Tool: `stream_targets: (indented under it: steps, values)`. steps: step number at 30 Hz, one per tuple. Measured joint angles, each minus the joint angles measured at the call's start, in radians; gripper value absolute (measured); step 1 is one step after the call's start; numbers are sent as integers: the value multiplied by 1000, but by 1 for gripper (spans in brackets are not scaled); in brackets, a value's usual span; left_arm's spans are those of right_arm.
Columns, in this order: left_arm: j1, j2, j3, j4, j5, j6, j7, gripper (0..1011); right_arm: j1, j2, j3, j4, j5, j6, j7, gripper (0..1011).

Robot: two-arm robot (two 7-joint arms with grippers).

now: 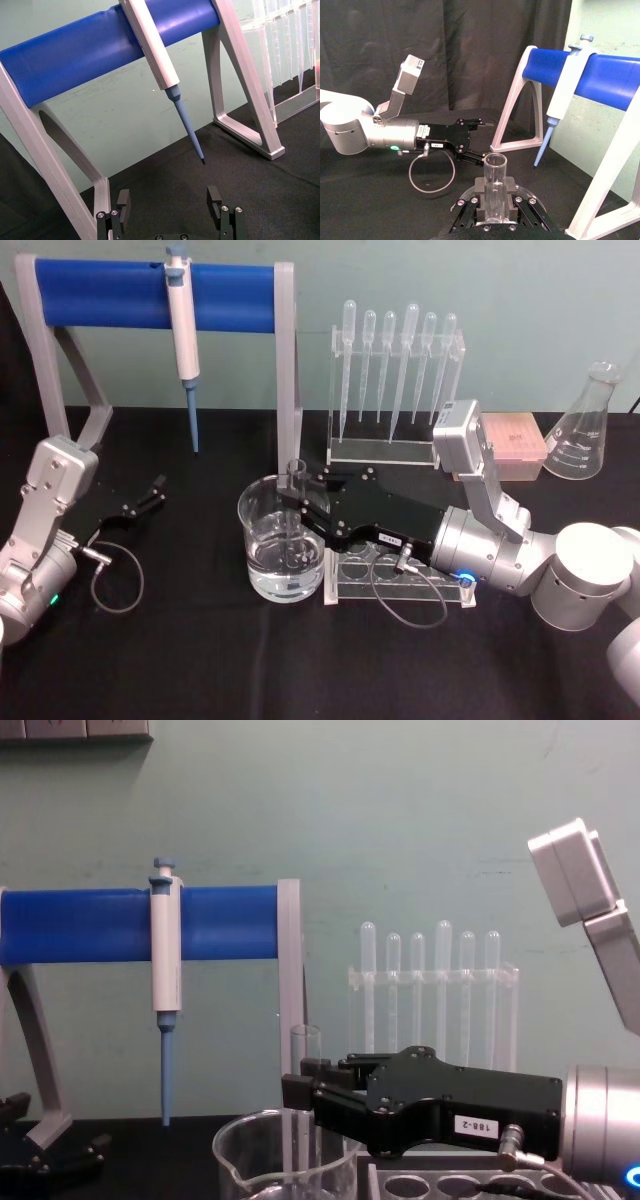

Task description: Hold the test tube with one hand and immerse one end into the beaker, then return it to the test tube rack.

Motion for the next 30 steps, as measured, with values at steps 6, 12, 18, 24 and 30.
stream_targets:
  steps: [6, 12, 18, 24, 30]
  values:
    - [0, 0, 0, 0, 0, 0, 0, 1000, 0, 0, 0, 0, 0, 0, 0, 241]
    - [0, 0, 0, 0, 0, 0, 0, 1000, 0, 0, 0, 0, 0, 0, 0, 241]
    - [0, 0, 0, 0, 0, 0, 0, 1000, 0, 0, 0, 0, 0, 0, 0, 241]
    - [0, 0, 0, 0, 0, 0, 0, 1000, 0, 0, 0, 0, 0, 0, 0, 241]
    - [0, 0, 0, 0, 0, 0, 0, 1000, 0, 0, 0, 0, 0, 0, 0, 241]
